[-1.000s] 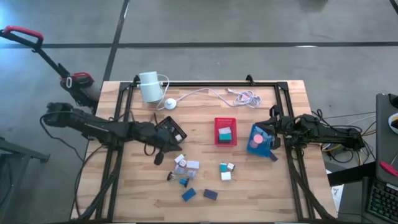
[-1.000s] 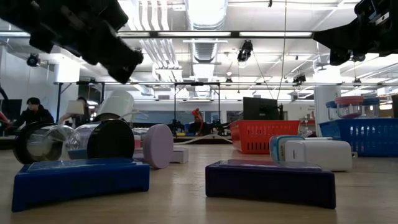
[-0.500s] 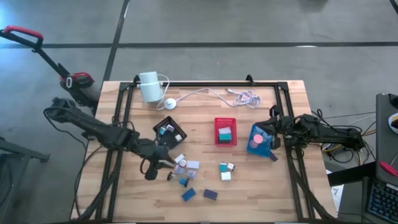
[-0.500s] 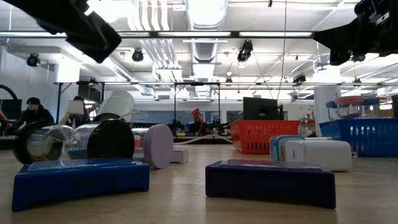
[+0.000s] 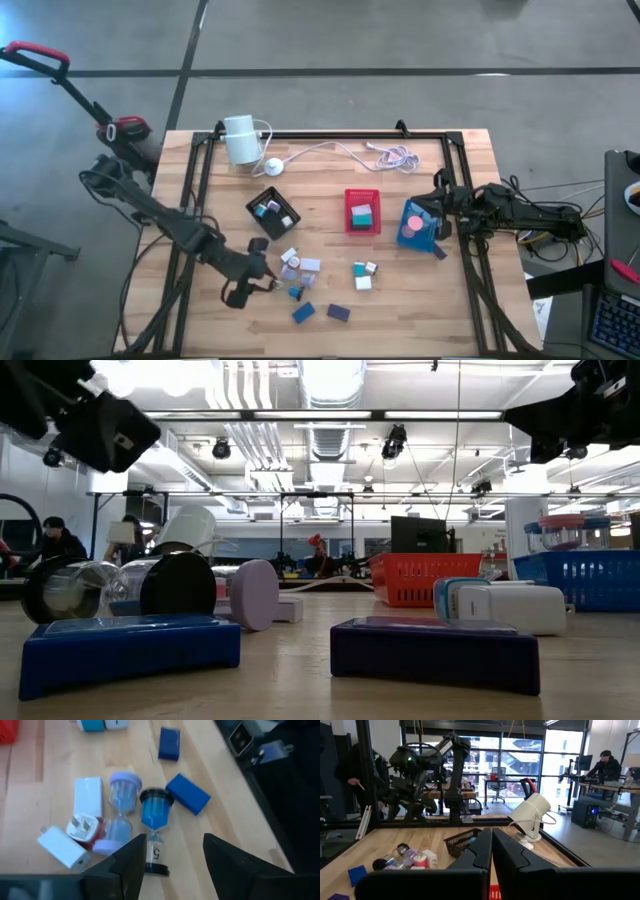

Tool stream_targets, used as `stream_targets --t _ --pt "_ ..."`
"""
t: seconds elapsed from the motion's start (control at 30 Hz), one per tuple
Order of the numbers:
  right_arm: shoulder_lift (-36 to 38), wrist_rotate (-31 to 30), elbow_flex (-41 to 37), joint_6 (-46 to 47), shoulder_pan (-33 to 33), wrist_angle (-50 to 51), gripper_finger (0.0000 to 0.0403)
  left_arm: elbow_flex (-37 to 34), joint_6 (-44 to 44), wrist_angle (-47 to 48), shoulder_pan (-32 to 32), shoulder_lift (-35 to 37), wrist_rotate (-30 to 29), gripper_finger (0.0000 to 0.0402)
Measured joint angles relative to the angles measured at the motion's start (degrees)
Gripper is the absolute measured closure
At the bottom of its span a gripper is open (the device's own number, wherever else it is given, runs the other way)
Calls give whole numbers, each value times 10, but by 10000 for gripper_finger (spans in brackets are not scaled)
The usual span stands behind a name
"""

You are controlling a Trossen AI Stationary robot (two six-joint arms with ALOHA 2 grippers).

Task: Pick & Place Office items
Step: Put the black hourglass into the blue bin

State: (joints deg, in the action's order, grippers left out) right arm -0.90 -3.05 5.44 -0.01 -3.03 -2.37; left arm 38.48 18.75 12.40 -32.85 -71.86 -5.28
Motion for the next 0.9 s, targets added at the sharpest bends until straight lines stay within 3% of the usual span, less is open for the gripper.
stream_targets --t 0.3,0.9 --pt "-1 0 0 0 0 0 394 0 21 -20 -15 -69 -25 197" --pt "-1 0 0 35 0 1 394 27 -25 -39 -15 -188 -25 197"
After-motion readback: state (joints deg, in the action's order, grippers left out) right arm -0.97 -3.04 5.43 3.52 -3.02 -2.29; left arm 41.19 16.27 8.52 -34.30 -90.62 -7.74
